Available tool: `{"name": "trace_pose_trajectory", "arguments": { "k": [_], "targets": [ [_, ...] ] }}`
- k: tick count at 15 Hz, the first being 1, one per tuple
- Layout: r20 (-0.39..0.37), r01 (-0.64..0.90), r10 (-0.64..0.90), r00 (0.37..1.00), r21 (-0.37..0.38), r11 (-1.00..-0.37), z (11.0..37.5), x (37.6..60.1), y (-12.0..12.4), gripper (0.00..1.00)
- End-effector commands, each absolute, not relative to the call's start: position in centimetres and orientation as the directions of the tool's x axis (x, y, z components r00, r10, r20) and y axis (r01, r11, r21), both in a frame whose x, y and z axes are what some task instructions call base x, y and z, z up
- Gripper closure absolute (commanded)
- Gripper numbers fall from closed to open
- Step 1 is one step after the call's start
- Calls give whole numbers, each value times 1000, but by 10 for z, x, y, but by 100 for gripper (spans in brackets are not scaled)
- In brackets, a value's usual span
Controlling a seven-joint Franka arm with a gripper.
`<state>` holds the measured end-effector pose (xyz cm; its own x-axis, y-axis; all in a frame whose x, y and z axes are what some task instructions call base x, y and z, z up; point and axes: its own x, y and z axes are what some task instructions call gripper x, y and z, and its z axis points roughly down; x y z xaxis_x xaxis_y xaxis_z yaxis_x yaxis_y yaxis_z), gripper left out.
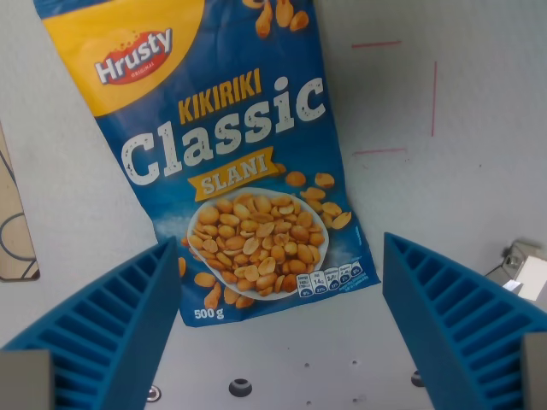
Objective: Rotate around base positive z
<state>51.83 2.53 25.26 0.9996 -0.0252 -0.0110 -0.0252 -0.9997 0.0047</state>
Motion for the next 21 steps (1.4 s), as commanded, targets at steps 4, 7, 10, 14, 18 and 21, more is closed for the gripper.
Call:
{"name": "trace_pose_trajectory", "arguments": {
  "k": [4, 7, 10, 14, 18, 21],
  "targets": [
    [-7, 28, 28, 1000, 5, -1000, 255, 518, 25, 0],
    [-7, 68, 68, 998, 5, -998, 255, 518, 25, 0],
    [-7, 108, 107, 994, 5, -994, 255, 518, 25, 0],
    [-7, 160, 160, 987, 5, -987, 255, 518, 25, 0],
    [-7, 213, 213, 977, 5, -977, 255, 518, 25, 0],
    [-7, 252, 252, 968, 6, -968, 255, 518, 25, 0]
  ]
}}
